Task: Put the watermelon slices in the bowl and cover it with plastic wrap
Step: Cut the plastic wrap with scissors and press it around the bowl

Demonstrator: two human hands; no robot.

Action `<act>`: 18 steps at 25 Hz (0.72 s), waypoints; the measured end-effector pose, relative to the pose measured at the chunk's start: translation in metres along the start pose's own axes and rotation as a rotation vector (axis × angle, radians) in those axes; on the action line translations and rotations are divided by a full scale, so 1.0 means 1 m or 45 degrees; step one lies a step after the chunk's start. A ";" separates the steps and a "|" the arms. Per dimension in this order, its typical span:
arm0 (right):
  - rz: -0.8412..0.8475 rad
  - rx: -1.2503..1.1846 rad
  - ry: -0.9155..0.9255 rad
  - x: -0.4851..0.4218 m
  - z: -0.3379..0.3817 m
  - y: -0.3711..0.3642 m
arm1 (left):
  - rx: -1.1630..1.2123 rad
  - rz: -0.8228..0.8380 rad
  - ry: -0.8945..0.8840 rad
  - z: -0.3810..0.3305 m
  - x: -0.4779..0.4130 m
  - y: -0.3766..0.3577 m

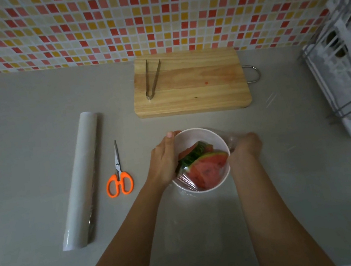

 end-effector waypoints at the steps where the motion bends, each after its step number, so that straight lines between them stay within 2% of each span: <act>1: -0.090 -0.171 -0.080 0.001 -0.001 0.005 | -0.004 0.002 -0.007 -0.001 0.001 0.000; 2: 0.000 -0.394 -0.148 0.005 -0.005 -0.002 | -0.011 0.002 -0.013 -0.001 0.001 0.000; 3: -0.116 -0.568 0.007 0.012 0.005 0.003 | -0.009 0.002 -0.013 -0.002 0.001 0.000; 4: -0.156 -0.555 0.298 0.021 0.026 0.014 | -0.005 0.004 -0.014 -0.002 0.001 0.000; 5: -0.013 -0.478 0.528 0.032 0.047 0.010 | -0.003 0.011 -0.013 -0.002 0.001 -0.001; 7: 0.535 -0.171 0.862 0.058 0.065 -0.020 | -0.022 0.016 -0.015 -0.002 0.001 -0.001; 8: 0.813 0.025 0.929 0.073 0.060 -0.036 | -0.032 0.012 -0.015 -0.003 0.001 -0.001; 9: 1.001 0.184 0.950 0.081 0.050 -0.046 | -0.031 0.010 -0.022 -0.002 0.001 0.000; 11: 1.151 0.298 0.864 0.084 0.030 -0.052 | -0.011 0.003 -0.025 -0.001 0.001 0.000; 15: 1.037 0.250 0.731 0.080 0.011 -0.055 | -0.004 -0.001 -0.022 0.002 0.001 -0.002; 18: 0.933 0.205 0.534 0.069 0.002 -0.056 | 0.013 -0.005 -0.036 0.003 0.000 -0.003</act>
Point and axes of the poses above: each hand's wrist, its own x-axis away from the middle knuckle, its own y-axis out of the back of the hand, z = x × y, the point moved 8 cm from there along -x, towards the middle knuckle, and after that the axes turned 3 degrees about -x, right-handed, at the moved point
